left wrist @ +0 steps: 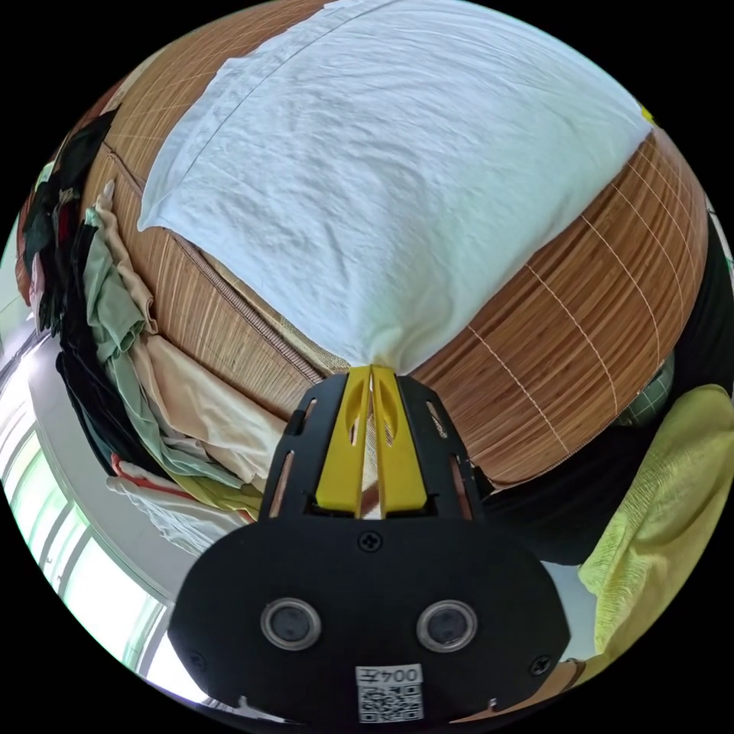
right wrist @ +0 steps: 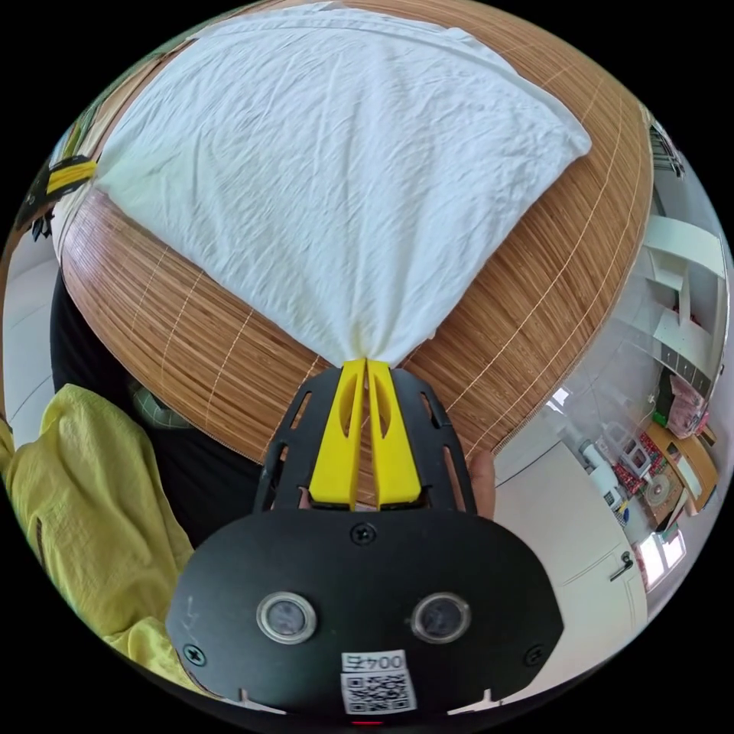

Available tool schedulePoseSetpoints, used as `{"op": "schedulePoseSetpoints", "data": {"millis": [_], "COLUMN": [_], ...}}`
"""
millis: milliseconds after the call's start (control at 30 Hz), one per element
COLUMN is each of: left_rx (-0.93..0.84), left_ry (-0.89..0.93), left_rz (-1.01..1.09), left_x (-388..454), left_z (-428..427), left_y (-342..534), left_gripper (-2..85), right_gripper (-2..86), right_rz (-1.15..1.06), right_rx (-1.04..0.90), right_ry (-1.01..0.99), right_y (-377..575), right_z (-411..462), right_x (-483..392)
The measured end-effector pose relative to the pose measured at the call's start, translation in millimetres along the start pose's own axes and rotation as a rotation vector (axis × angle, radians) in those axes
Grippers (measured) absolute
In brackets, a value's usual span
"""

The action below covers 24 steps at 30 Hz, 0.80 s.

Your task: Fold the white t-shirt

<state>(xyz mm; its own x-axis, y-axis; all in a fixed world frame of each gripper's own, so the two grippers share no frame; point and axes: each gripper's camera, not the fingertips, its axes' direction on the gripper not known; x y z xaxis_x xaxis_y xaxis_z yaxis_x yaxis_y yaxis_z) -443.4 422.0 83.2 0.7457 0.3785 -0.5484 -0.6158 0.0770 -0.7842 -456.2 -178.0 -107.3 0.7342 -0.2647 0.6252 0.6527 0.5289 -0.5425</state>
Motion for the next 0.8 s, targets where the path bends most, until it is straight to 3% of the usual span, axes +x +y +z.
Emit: {"op": "schedulePoseSetpoints", "data": {"millis": [433, 600, 800], "left_rx": [0.033, 0.084, 0.228], "left_ry": [0.219, 0.237, 0.216], "left_rz": [-0.117, -0.210, -0.297], "left_x": [-54, -61, -58], "left_z": [10, 14, 19], "left_y": [21, 46, 91], "left_gripper": [0.2, 0.3, 0.3], "right_gripper": [-0.5, -0.5, -0.6], "right_rz": [0.022, 0.022, 0.144], "right_rx": [0.004, 0.103, 0.306], "right_ry": [-0.042, -0.015, -0.168], "right_y": [7, 33, 82], "right_z": [12, 23, 47], "right_x": [11, 8, 33]}}
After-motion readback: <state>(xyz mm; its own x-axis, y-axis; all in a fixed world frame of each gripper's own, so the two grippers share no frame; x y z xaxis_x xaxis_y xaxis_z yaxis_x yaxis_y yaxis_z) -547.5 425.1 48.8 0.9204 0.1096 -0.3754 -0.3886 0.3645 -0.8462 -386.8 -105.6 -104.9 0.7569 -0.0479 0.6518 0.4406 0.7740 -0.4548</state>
